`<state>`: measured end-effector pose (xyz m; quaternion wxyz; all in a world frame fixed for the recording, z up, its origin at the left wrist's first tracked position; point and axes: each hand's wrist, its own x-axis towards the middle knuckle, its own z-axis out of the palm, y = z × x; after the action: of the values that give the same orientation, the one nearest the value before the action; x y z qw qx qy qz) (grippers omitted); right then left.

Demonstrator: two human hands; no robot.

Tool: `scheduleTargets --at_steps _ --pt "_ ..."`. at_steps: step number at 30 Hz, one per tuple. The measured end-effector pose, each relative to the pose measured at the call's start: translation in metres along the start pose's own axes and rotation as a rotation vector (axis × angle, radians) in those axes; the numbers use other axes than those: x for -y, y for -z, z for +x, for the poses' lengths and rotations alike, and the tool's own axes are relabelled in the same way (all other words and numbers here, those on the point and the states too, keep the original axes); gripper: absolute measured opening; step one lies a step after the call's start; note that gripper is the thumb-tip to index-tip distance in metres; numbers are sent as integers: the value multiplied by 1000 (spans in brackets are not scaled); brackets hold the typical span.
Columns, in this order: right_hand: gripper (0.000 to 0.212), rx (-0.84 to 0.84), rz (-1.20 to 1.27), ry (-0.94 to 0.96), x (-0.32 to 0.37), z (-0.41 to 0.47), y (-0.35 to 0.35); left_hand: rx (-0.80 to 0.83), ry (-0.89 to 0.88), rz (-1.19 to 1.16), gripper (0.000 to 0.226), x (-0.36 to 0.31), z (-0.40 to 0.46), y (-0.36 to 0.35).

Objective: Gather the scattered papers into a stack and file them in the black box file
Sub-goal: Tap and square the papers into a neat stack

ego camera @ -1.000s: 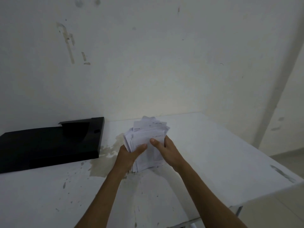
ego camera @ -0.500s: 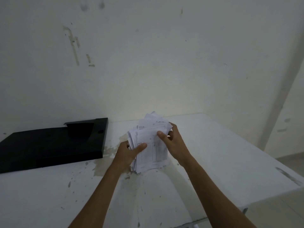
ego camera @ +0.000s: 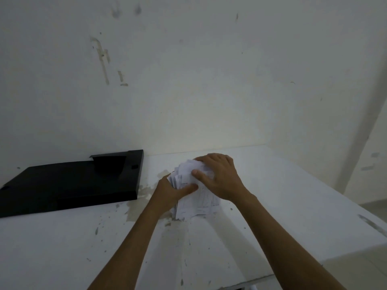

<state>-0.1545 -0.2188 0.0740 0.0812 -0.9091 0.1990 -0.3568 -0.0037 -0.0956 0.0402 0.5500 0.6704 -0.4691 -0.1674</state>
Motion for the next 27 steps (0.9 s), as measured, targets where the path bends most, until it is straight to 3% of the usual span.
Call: scheduleTargets --at_steps 5,9,12,16,20,23,27 --pt "56 -69 -79 49 -1 0 4 -6 46 37 28 -11 0 -2" --pt "57 26 -120 125 3 -4 0 -31 75 32 71 -16 1 -4" --pt "59 -20 -63 95 1 -1 0 6 101 44 48 -15 2 -7" --pt "58 57 -82 161 9 -5 -9 -1 91 -30 74 -14 -1 -5" --pt "58 17 -18 106 5 -7 -13 -4 142 27 114 -6 -2 -6" --pt "61 36 33 95 2 -11 -17 -13 103 39 99 5 0 -5" --pt "76 -90 285 -129 -6 -17 -20 -31 73 7 47 5 -2 -5"
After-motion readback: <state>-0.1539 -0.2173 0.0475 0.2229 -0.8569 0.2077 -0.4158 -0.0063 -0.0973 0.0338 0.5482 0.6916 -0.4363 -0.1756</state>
